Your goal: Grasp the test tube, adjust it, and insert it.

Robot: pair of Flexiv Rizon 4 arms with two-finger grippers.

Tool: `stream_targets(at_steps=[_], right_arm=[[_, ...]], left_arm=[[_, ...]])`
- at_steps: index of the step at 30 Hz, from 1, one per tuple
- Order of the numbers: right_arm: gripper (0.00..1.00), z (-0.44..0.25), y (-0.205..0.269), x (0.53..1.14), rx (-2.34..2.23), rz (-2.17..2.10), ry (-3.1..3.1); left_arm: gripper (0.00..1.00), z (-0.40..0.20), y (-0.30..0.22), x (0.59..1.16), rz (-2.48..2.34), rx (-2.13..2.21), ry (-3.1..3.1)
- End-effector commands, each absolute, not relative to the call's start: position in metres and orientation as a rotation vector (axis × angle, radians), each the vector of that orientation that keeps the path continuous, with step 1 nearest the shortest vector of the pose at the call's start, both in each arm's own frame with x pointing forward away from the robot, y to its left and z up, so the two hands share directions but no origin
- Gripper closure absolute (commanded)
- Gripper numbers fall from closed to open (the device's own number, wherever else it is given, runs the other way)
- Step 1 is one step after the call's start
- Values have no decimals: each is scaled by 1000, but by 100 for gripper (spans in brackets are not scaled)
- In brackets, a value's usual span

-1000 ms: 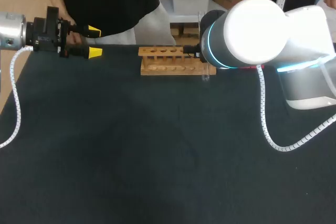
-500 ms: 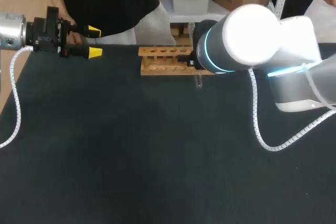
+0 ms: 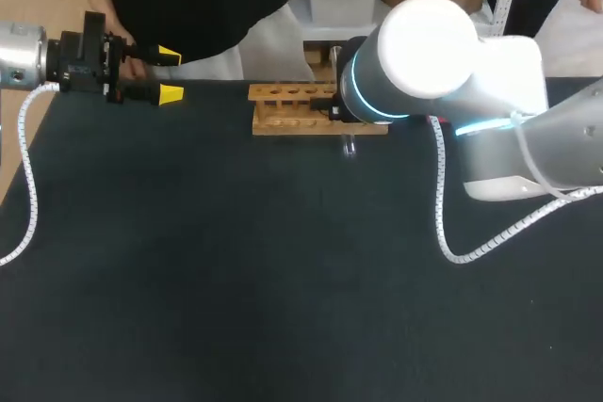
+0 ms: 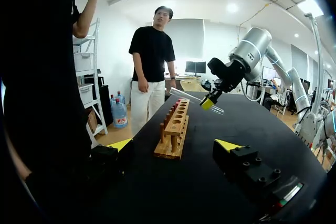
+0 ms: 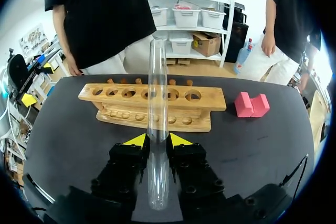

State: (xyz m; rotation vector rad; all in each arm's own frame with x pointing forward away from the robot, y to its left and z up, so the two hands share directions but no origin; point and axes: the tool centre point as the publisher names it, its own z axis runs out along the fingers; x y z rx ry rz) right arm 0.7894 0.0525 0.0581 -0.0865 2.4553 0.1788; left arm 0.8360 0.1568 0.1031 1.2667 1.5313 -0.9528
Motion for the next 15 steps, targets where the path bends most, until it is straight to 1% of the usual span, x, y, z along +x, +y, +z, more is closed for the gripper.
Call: stream_targets(at_steps=[1, 15], right_arm=[[100, 56, 53, 795, -95, 179, 2465], [100, 47, 54, 799, -124, 190, 2507]], left_arm=[[0, 102, 157, 837, -953, 1267, 1528], [0, 102, 157, 837, -953, 1267, 1528]])
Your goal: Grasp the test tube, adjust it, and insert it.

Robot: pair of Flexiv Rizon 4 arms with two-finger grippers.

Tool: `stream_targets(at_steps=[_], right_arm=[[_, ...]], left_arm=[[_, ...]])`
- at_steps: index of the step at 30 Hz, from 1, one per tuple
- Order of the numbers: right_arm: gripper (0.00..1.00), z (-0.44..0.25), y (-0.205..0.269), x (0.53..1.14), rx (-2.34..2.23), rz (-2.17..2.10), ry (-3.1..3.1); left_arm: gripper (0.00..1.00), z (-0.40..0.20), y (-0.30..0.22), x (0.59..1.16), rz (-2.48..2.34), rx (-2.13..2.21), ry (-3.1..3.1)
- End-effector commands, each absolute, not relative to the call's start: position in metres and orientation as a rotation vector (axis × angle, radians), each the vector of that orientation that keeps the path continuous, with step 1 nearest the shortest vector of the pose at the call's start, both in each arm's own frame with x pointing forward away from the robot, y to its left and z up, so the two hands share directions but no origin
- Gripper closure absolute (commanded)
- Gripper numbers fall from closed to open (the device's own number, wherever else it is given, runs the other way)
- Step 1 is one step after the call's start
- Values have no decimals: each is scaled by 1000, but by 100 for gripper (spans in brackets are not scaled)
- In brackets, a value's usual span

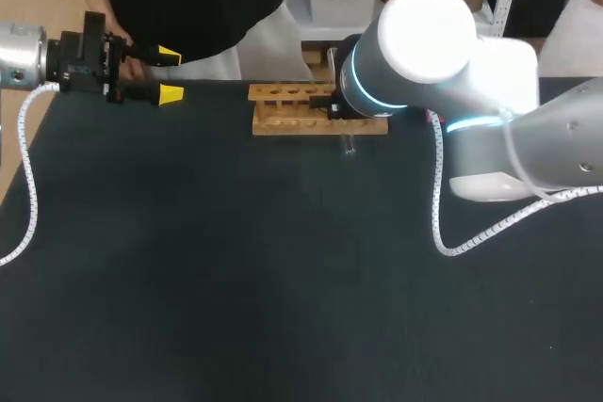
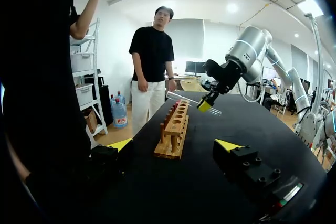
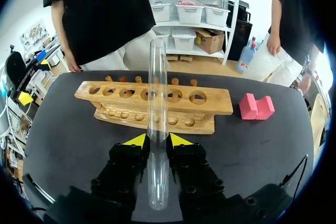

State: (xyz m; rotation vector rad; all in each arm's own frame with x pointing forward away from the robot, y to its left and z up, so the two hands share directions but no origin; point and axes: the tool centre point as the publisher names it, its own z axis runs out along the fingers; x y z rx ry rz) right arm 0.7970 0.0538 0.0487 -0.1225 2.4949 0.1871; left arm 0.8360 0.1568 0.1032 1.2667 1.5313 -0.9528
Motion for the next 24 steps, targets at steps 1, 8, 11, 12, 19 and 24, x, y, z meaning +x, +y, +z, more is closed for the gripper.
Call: stream_targets(at_steps=[1, 8, 11, 12, 19, 24], right_arm=[[100, 46, 54, 799, -123, 194, 2510], [100, 42, 54, 800, -133, 200, 2531], [100, 41, 55, 801, -145, 204, 2542], [100, 40, 55, 801, -150, 205, 2546], [100, 35, 60, 799, -192, 211, 2581], [100, 32, 61, 797, -207, 204, 2602]], left_arm=[[0, 102, 157, 837, -953, 1267, 1528], [0, 102, 157, 837, -953, 1267, 1528], [0, 102, 157, 837, -953, 1267, 1528], [0, 102, 157, 837, -953, 1267, 1528], [0, 102, 157, 837, -953, 1267, 1528], [0, 102, 157, 837, -953, 1267, 1528]])
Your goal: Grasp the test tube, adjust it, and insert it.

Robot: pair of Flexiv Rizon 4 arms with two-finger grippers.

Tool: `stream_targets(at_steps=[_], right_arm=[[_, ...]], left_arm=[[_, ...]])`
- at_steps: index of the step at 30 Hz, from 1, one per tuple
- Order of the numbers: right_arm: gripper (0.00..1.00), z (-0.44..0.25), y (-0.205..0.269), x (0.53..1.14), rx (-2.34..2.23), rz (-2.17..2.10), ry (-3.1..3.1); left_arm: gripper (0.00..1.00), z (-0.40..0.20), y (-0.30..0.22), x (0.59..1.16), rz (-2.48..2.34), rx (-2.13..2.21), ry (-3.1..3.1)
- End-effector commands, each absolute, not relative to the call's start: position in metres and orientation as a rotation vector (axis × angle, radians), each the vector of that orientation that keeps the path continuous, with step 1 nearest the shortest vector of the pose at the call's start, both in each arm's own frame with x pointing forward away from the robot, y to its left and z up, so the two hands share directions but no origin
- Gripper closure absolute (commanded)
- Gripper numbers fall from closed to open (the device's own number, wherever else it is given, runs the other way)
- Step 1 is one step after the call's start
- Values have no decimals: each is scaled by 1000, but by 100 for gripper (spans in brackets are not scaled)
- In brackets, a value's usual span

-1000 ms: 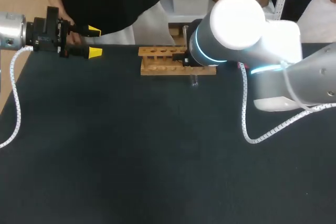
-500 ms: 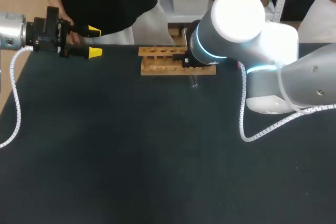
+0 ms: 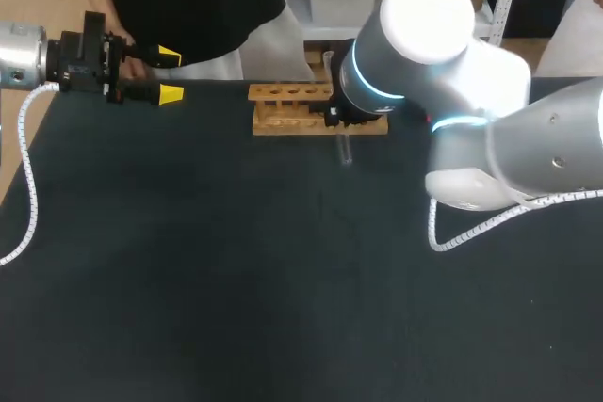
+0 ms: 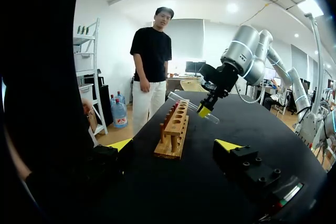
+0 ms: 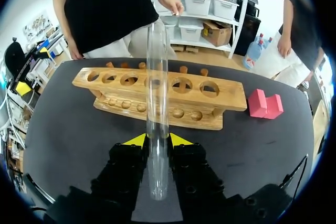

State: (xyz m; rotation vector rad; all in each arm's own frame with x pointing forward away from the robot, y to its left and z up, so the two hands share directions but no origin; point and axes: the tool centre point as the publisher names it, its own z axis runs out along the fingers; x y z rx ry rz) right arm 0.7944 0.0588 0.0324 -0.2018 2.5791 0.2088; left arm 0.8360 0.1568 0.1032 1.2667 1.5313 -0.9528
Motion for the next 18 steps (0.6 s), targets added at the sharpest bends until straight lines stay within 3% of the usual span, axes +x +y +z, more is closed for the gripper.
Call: stream_targets(at_steps=[1, 18], right_arm=[[100, 31, 61, 797, -209, 203, 2605], [100, 36, 55, 789, -185, 202, 2614]], left_arm=[[0, 102, 157, 837, -953, 1267, 1528], [0, 102, 157, 837, -953, 1267, 1528]])
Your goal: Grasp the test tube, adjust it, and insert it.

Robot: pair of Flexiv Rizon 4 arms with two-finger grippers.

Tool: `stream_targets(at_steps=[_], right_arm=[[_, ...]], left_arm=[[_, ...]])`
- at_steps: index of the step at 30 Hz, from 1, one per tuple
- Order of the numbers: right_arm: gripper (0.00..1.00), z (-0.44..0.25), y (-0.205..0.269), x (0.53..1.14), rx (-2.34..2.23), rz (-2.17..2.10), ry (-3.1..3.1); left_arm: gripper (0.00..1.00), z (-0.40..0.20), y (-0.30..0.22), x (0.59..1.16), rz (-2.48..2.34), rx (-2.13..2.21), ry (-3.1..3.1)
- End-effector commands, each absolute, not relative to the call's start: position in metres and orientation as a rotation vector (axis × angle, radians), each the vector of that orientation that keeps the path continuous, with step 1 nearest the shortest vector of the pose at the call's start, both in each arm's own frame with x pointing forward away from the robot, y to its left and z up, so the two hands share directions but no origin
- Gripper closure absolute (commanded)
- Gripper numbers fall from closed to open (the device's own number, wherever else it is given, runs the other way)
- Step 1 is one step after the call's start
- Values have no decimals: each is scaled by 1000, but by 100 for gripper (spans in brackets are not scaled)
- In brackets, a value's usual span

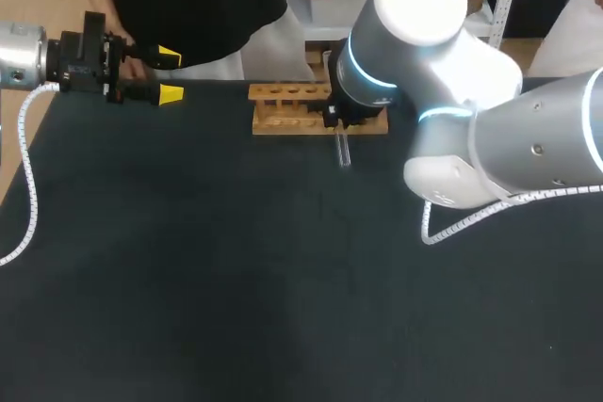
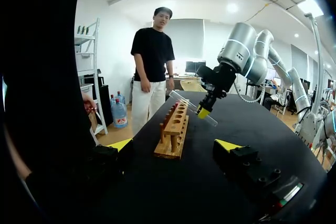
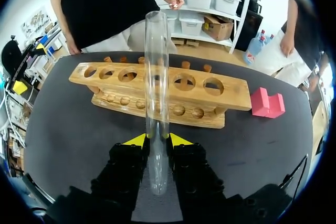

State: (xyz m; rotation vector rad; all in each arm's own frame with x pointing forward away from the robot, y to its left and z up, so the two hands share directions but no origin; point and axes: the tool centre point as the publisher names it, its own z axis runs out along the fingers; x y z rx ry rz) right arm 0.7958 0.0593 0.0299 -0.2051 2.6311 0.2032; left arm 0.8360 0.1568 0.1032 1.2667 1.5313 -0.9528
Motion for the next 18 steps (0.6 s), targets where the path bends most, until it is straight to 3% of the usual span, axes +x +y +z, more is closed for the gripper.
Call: stream_targets(at_steps=[1, 18], right_arm=[[100, 39, 54, 787, -177, 203, 2609], [100, 95, 36, 760, -34, 212, 2459]], left_arm=[[0, 102, 157, 837, -953, 1267, 1528], [0, 102, 157, 837, -953, 1267, 1528]])
